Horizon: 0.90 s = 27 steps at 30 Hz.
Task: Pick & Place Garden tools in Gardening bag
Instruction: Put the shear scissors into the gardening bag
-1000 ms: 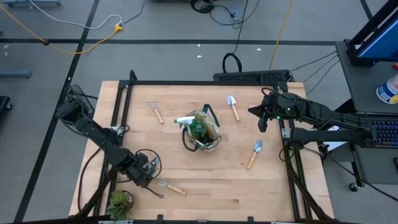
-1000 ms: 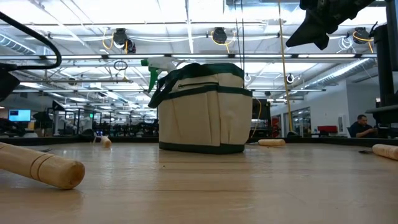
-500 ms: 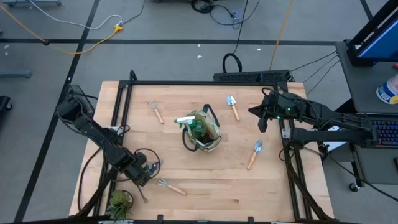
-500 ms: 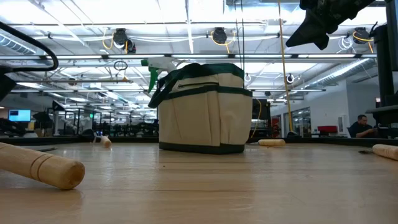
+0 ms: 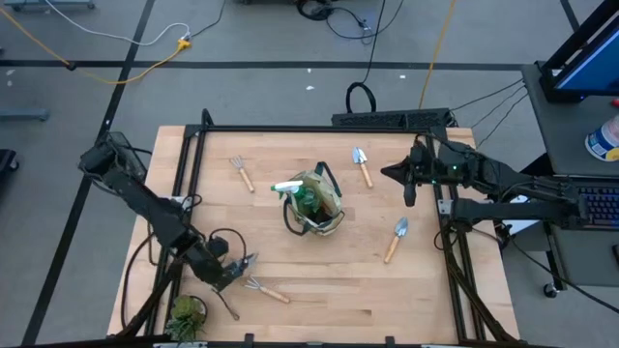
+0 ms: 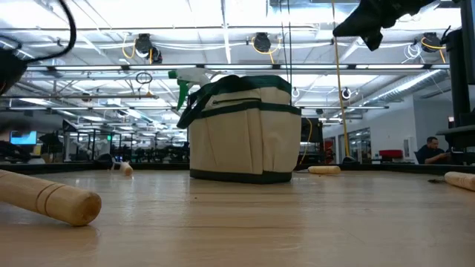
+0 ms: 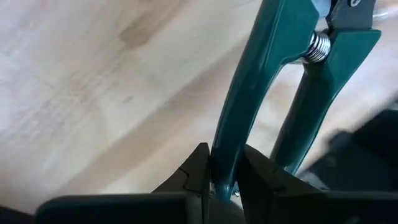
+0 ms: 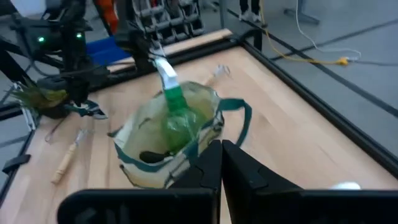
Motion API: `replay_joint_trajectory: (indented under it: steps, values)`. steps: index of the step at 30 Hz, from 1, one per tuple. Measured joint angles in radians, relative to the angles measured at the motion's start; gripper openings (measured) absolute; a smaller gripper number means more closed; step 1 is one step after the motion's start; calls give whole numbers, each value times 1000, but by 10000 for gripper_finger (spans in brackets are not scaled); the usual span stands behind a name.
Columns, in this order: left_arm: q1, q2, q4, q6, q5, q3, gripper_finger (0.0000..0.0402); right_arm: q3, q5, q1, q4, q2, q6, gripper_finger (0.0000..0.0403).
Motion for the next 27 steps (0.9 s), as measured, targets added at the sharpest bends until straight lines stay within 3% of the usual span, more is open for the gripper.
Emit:
replay_joint_trajectory:
  steps: [4, 8, 14, 20, 27]
  values:
    - [0, -116, 34, -29, -60, 0, 53, 0, -43, 0, 50, 0, -1, 2]
    - [3, -209, 142, -35, -187, 1, 53, 0, -103, 5, 121, 5, -14, 1]
    - [62, -274, 349, 94, -392, 2, 53, 0, -127, 65, 343, 36, -80, 1]
    - [171, -277, 544, 215, -413, 3, 53, 0, -179, 173, 627, 120, -284, 0]
    - [268, -272, 699, 226, -367, 3, 53, 1, -178, 294, 881, 264, -478, 0]
